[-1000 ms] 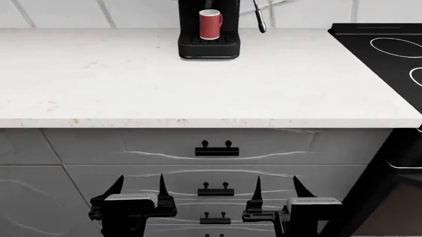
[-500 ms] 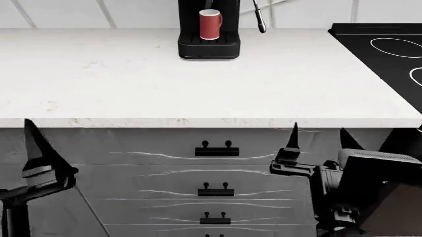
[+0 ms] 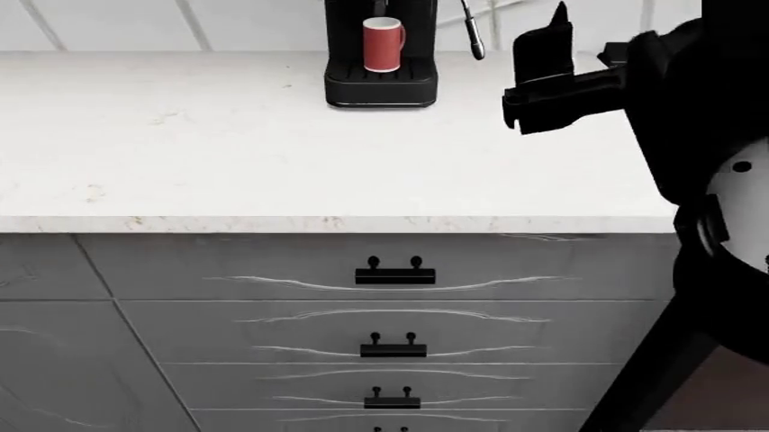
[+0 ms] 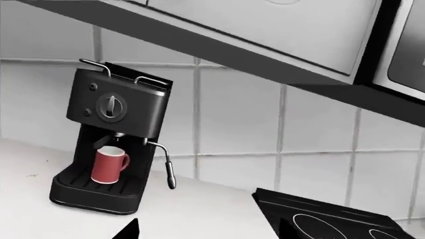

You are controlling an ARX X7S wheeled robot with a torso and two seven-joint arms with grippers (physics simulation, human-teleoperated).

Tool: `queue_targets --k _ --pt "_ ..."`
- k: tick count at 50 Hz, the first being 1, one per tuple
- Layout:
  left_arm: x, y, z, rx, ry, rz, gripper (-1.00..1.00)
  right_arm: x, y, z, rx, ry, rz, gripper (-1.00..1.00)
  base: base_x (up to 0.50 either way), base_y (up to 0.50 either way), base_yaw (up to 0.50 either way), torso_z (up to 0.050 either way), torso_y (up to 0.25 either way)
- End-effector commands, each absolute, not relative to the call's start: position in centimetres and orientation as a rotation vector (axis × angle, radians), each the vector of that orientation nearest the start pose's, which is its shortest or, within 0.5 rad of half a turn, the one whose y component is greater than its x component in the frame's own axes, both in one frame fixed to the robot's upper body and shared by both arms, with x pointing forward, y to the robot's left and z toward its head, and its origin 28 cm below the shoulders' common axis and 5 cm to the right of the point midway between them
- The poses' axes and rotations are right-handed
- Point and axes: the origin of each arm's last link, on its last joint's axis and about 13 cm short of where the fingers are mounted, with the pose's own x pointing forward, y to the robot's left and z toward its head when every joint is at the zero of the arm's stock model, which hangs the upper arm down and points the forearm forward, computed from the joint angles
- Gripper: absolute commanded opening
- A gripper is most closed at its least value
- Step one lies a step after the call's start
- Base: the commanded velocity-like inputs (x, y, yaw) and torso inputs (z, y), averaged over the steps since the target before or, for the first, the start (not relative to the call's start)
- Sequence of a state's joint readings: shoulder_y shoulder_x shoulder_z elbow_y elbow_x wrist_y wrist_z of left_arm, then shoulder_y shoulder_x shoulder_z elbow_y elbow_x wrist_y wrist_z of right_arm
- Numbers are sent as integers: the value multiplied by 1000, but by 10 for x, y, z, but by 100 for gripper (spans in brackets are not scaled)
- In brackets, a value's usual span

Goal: Pick the mug from under the coffee machine dispenser and place it on the counter.

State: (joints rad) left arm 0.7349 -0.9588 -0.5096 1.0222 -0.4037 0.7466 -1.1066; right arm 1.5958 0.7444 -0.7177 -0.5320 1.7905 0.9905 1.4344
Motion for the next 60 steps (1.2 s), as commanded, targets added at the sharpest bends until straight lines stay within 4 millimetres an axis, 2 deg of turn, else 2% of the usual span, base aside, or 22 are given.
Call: queue_targets --k 1,9,34,42,48,54,60 --pt "66 275 248 -322 -1142 237 100 202 -94 375 -374 -117 -151 100 129 0 0 0 0" --pt "65 276 248 -317 -1145 243 100 220 -87 345 -344 -64 -67 100 456 0 0 0 0" --pt "63 277 248 -329 -1154 247 100 240 -58 312 -267 30 68 100 500 0 0 0 1" --pt "62 277 248 -332 -1156 252 100 243 -51 293 -227 67 120 100 500 0 0 0 1" --pt "62 277 247 -332 -1157 252 100 243 -45 288 -219 69 145 100 500 0 0 0 0" --pt "62 277 247 -332 -1158 251 100 244 -43 281 -203 72 157 100 500 0 0 0 2" --pt "61 278 247 -332 -1159 251 100 245 -43 274 -223 70 153 100 57 0 0 0 2"
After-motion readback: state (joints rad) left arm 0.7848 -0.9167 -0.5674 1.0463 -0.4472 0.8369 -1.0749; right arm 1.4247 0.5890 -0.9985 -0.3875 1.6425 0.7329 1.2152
